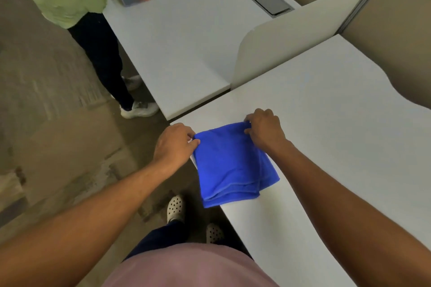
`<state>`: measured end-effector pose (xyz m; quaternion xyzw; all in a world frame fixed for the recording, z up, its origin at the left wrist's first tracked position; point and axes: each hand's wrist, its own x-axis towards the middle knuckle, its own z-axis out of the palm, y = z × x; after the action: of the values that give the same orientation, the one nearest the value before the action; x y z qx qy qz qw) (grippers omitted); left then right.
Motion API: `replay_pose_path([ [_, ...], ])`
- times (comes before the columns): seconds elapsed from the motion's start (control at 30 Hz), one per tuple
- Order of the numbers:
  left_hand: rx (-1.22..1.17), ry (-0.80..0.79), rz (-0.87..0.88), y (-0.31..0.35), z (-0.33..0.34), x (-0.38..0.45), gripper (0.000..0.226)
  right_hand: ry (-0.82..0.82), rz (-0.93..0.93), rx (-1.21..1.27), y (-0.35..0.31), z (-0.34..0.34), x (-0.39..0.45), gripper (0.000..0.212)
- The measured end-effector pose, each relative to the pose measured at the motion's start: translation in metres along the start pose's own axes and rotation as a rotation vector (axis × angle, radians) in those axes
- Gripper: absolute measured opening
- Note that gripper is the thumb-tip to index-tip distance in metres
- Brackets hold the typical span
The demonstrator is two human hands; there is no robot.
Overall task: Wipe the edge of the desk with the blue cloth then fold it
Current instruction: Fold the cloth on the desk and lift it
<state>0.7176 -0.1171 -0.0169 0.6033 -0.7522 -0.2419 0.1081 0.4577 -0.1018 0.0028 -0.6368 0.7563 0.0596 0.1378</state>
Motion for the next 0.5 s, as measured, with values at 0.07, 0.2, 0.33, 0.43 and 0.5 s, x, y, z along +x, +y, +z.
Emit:
replay_pose_path([
  [0.07,-0.079,-0.016,0.029,0.001,-0.009,0.013,0.015,0.002,0.049,0.04,0.0,-0.008,0.002,0.025],
  [0.2,-0.262,-0.063,0.092,0.01,-0.034,0.046,0.008,0.048,0.193,0.314,0.006,-0.032,-0.006,0.012],
  [0.33,-0.421,-0.061,0.162,0.032,-0.063,0.077,0.005,0.257,0.258,0.57,0.015,-0.063,-0.03,0.007],
  [0.43,-0.498,-0.02,0.282,0.051,-0.079,0.09,0.006,0.451,0.241,0.623,0.017,-0.08,-0.052,0.018],
  [0.5,-0.561,-0.014,0.404,0.055,-0.088,0.094,0.007,0.596,0.2,0.531,0.018,-0.084,-0.072,0.025],
])
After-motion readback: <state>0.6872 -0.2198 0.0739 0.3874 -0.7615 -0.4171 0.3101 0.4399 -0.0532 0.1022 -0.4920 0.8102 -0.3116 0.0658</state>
